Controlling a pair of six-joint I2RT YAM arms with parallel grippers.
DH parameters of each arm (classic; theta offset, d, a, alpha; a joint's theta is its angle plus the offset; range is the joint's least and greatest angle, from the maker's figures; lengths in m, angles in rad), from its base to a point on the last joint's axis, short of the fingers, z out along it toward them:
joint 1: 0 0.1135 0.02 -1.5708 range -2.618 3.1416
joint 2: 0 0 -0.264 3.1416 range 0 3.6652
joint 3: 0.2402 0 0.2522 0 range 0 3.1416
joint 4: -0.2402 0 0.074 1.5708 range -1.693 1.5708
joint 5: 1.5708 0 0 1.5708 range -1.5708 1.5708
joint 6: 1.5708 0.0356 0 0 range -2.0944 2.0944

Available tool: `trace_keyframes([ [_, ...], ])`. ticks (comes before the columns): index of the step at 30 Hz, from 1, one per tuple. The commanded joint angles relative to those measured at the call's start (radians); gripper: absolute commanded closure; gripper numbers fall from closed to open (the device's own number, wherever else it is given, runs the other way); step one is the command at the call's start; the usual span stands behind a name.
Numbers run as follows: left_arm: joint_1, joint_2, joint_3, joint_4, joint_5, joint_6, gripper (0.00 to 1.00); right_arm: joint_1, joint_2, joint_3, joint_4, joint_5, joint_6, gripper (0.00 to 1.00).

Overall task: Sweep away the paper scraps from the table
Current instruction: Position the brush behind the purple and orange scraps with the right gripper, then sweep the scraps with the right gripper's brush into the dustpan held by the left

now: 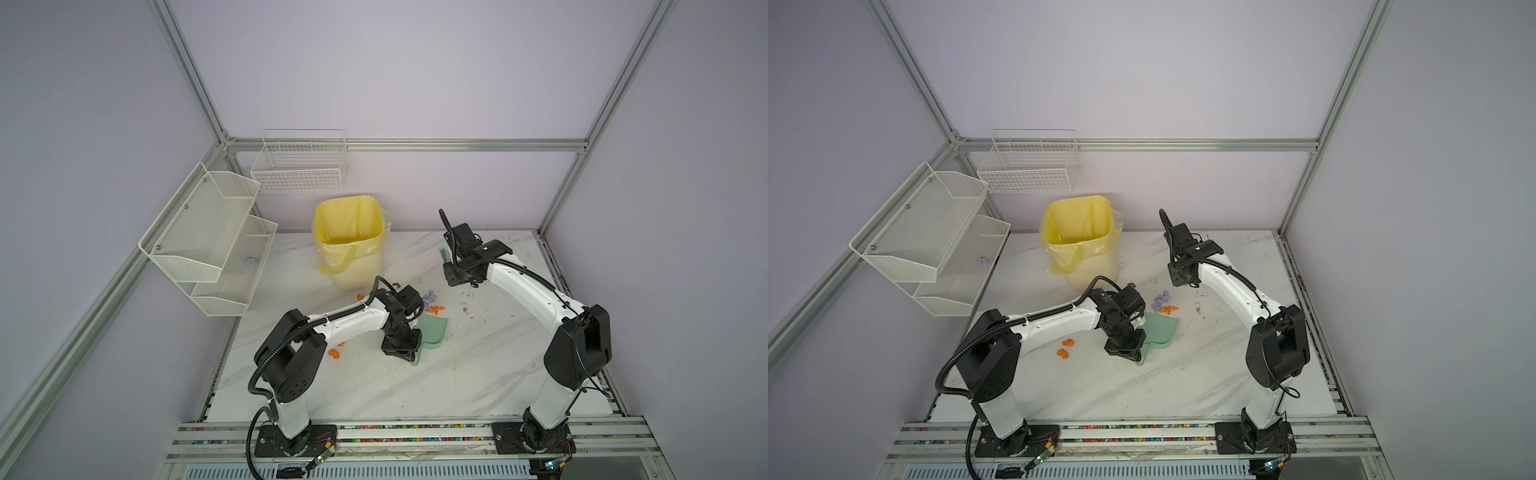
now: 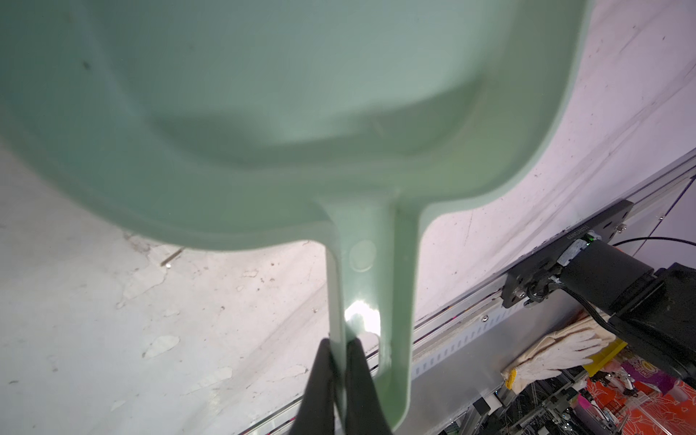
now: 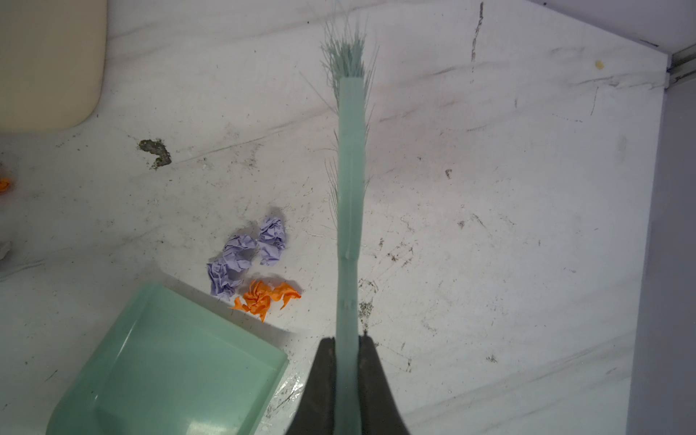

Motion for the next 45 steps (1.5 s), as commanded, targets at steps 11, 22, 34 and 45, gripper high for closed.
trace_keyframes([
  [11, 0.006, 0.036, 0.072, -0.011, 0.012, 0.013, 1.0, 0.078, 0.078, 0.051, -0.048, 0.061, -0.044, 1.0],
  [22, 0.025, 0.052, 0.099, -0.027, -0.044, 0.01, 1.0, 0.144, 0.068, -0.014, -0.056, 0.082, -0.09, 1.0],
  [34, 0.036, 0.112, 0.148, -0.076, -0.066, 0.054, 1.0, 0.199, 0.031, -0.06, -0.066, 0.009, -0.074, 1.0],
  [45, 0.069, 0.115, 0.152, -0.078, -0.056, 0.082, 1.0, 0.247, -0.125, -0.194, -0.099, -0.231, -0.062, 1.0],
])
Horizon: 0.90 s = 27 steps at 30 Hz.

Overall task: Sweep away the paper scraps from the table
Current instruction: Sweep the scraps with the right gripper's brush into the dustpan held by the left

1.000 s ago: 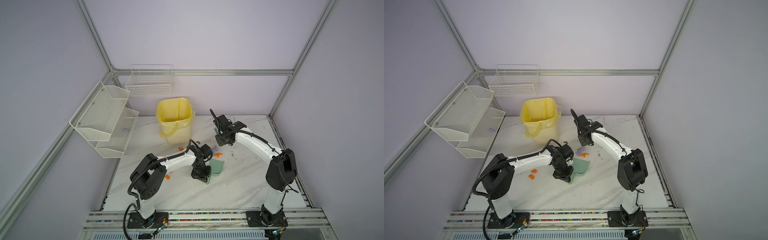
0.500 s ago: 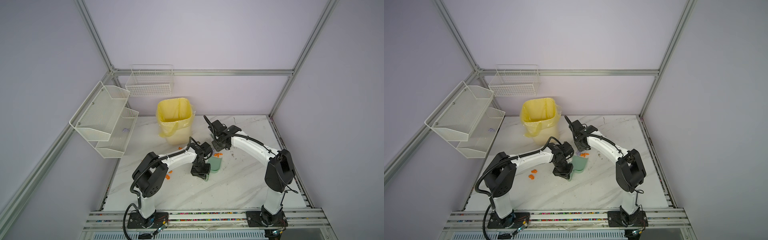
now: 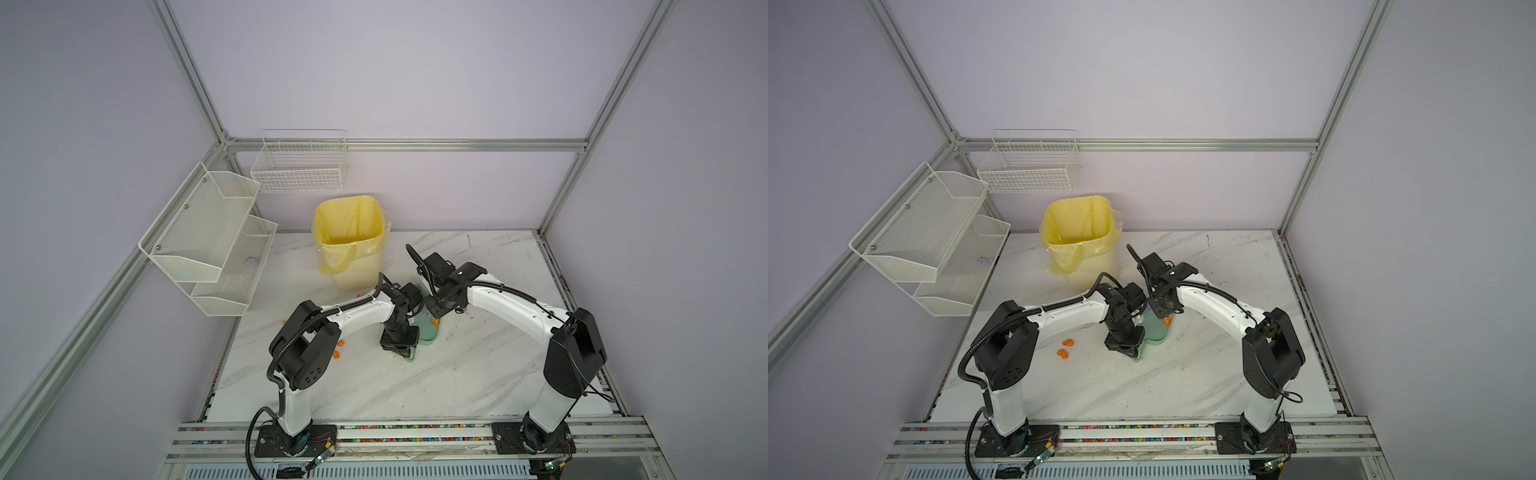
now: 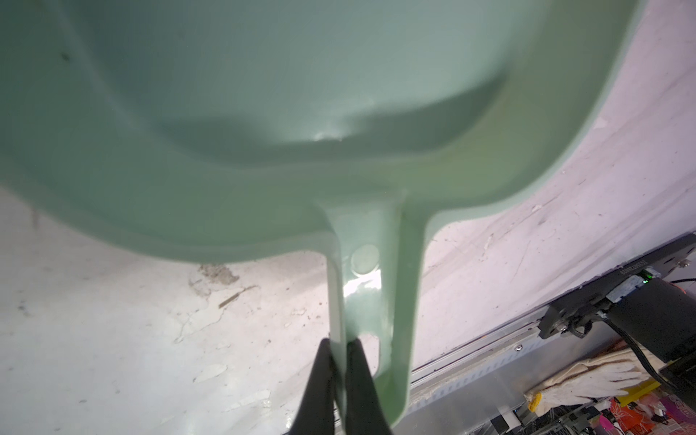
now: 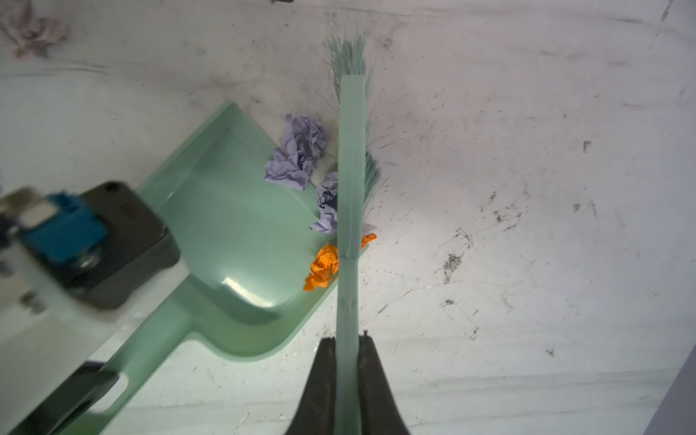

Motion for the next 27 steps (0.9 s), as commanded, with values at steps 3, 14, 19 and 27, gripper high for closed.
trace_keyframes([
  [3, 0.024, 0.006, 0.068, -0.011, 0.003, 0.036, 1.0, 0.036, -0.114, -0.039, -0.042, -0.243, 0.016, 1.0],
  [14, 0.029, -0.019, 0.041, -0.015, -0.005, 0.031, 1.0, 0.021, -0.17, 0.014, -0.038, -0.163, 0.109, 1.0],
  [19, 0.031, -0.041, 0.014, -0.015, -0.012, 0.022, 1.0, -0.015, -0.13, 0.084, -0.026, -0.105, 0.089, 1.0],
  [27, 0.049, -0.077, -0.044, -0.012, -0.006, 0.022, 1.0, -0.135, 0.01, 0.243, 0.066, -0.135, 0.026, 1.0],
])
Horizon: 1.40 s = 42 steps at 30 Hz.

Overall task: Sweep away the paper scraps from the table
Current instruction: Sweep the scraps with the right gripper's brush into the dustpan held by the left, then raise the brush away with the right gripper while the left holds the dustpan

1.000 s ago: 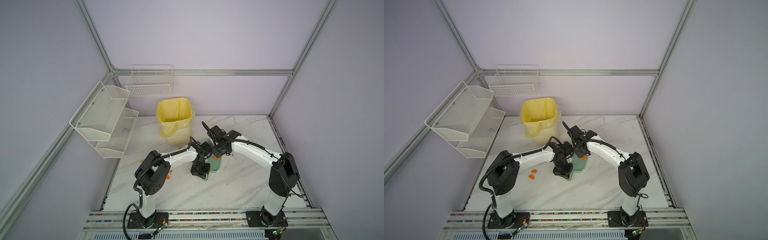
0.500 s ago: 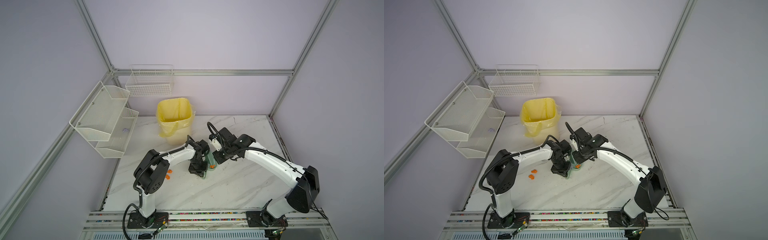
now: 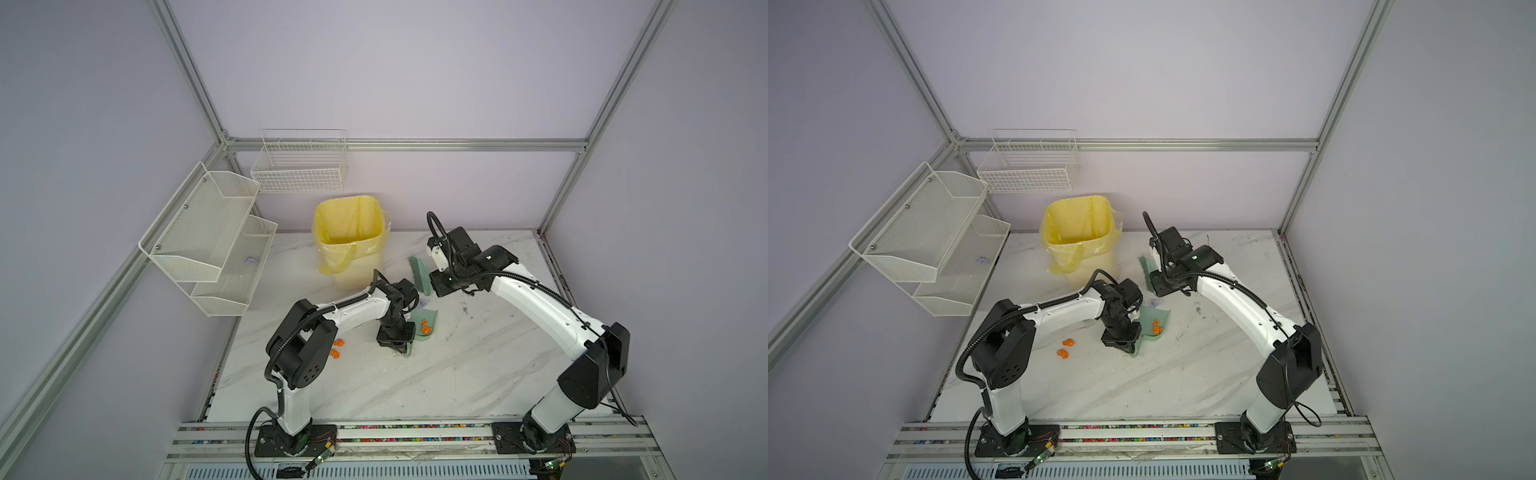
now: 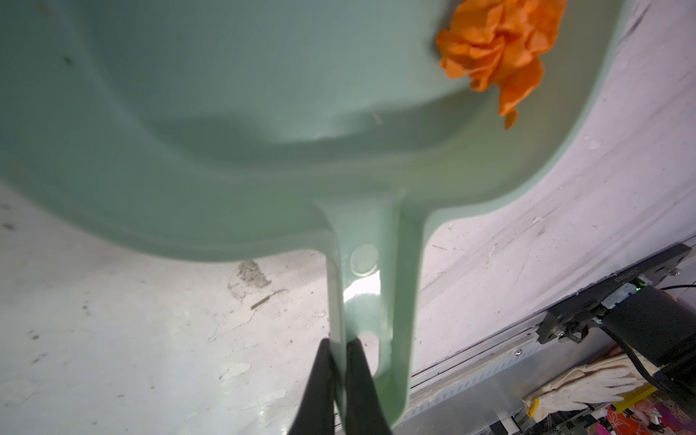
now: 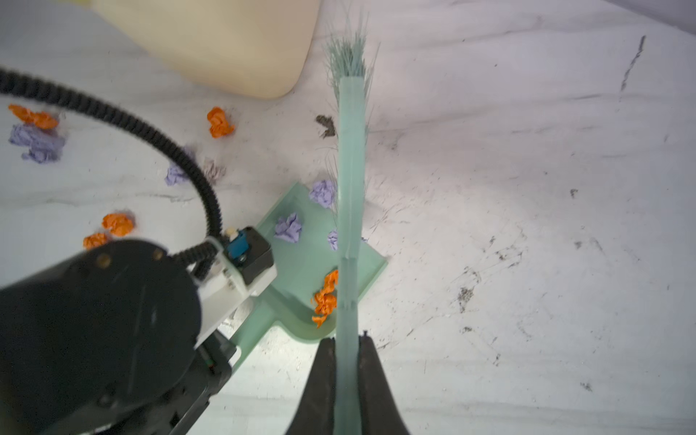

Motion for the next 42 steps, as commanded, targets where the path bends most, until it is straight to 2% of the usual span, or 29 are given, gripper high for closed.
trace_keyframes([
  [1, 0.018, -0.064, -0.054, -0.004, -0.002, 0.001, 1.0, -0.017, 0.063, 0.04, 0.069, -0.014, -0.024, 1.0],
  [11, 0.049, -0.074, -0.093, 0.022, 0.008, -0.003, 1.0, -0.018, 0.121, -0.014, 0.235, -0.134, 0.04, 1.0],
  [20, 0.053, -0.054, -0.079, 0.022, 0.017, 0.004, 1.0, -0.018, 0.129, -0.1, 0.268, -0.182, 0.053, 1.0],
  [30, 0.055, -0.036, -0.051, 0.021, 0.021, 0.007, 1.0, -0.009, -0.059, -0.279, 0.262, -0.242, 0.114, 1.0],
  [35, 0.055, -0.026, -0.039, 0.021, 0.023, 0.009, 1.0, -0.005, -0.196, -0.366, 0.268, -0.35, 0.151, 1.0],
  [38, 0.055, -0.024, -0.034, 0.02, 0.025, 0.01, 1.0, -0.006, -0.236, -0.375, 0.265, -0.327, 0.181, 1.0],
  [42, 0.055, -0.034, -0.036, 0.02, 0.021, 0.007, 1.0, -0.018, -0.223, -0.337, 0.241, -0.219, 0.154, 1.0],
])
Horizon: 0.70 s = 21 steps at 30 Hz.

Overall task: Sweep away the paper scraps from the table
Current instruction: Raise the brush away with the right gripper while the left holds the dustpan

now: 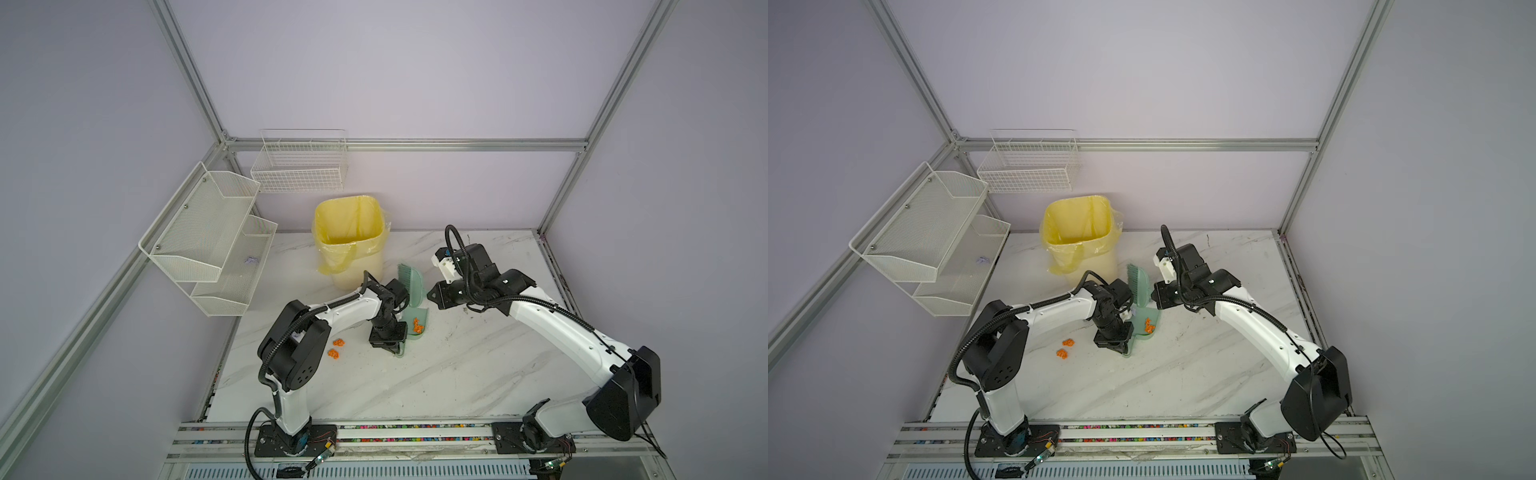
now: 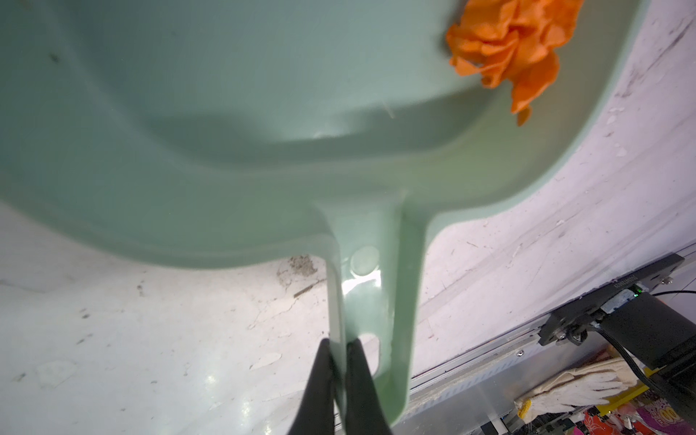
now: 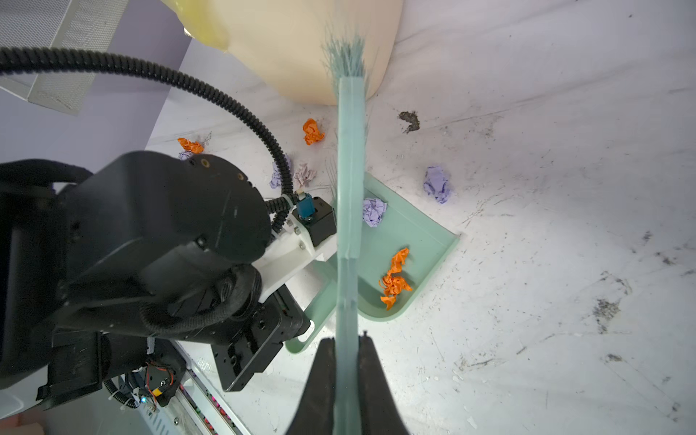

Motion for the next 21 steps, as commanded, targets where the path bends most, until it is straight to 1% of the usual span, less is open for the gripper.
trace_keyframes([
  [1, 0.007, -0.004, 0.035, -0.001, 0.008, 0.006, 1.0, -0.02, 0.034, 0.031, -0.011, 0.061, -0.003, 1.0],
  [3, 0.007, -0.007, 0.031, -0.001, 0.005, 0.004, 1.0, -0.038, 0.082, 0.066, -0.011, 0.072, -0.01, 1.0],
  [6, 0.007, -0.013, 0.022, -0.001, -0.004, 0.004, 1.0, -0.058, 0.136, 0.111, 0.004, 0.133, -0.03, 1.0],
  [8, 0.007, -0.016, 0.017, -0.001, -0.007, 0.0, 1.0, -0.069, 0.166, 0.133, 0.021, 0.15, -0.05, 1.0],
  [11, 0.008, -0.022, 0.014, 0.0, -0.011, -0.002, 1.0, -0.07, 0.219, 0.169, 0.023, 0.179, -0.062, 1.0],
  [14, 0.007, -0.021, 0.018, -0.001, -0.02, 0.001, 1.0, -0.071, 0.259, 0.171, 0.026, 0.201, -0.073, 1.0],
  [18, 0.007, -0.011, 0.03, -0.002, -0.015, 0.004, 1.0, -0.071, 0.278, 0.123, 0.033, 0.187, -0.077, 1.0],
  [19, 0.007, -0.008, 0.034, -0.002, -0.014, 0.005, 1.0, -0.071, 0.271, 0.104, 0.039, 0.171, -0.075, 1.0],
  [21, 0.007, -0.007, 0.039, -0.003, -0.012, 0.007, 1.0, -0.071, 0.251, 0.067, 0.053, 0.1, -0.076, 1.0],
])
